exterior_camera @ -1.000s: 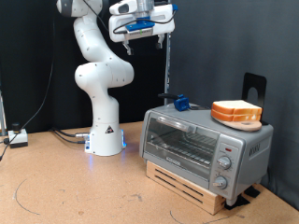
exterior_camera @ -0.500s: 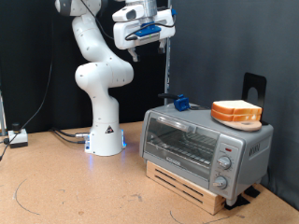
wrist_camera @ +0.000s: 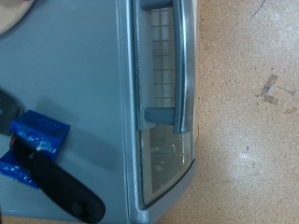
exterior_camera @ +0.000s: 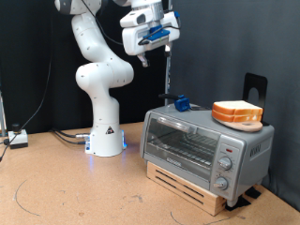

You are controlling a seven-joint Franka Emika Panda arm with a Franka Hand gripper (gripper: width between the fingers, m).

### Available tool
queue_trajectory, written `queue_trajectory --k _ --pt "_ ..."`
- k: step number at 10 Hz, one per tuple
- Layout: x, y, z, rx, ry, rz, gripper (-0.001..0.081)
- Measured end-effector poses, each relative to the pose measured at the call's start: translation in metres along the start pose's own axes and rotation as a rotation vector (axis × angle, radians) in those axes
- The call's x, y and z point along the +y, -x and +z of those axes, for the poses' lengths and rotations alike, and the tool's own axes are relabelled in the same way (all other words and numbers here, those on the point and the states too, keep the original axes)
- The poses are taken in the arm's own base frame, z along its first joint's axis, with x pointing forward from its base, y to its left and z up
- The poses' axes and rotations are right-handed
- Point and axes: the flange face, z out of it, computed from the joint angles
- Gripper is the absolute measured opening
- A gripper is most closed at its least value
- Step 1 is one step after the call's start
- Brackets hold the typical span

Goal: Make a piece of toast with the oven

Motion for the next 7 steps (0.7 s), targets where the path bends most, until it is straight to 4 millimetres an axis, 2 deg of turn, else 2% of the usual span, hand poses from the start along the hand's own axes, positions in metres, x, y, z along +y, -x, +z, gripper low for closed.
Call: queue_trajectory --k 5,7 --pt "0.013 -0.013 0.049 -0.033 0.049 0.026 0.0807" --pt "0.014 -0.013 0.052 -0.038 0.053 0.029 0.0807"
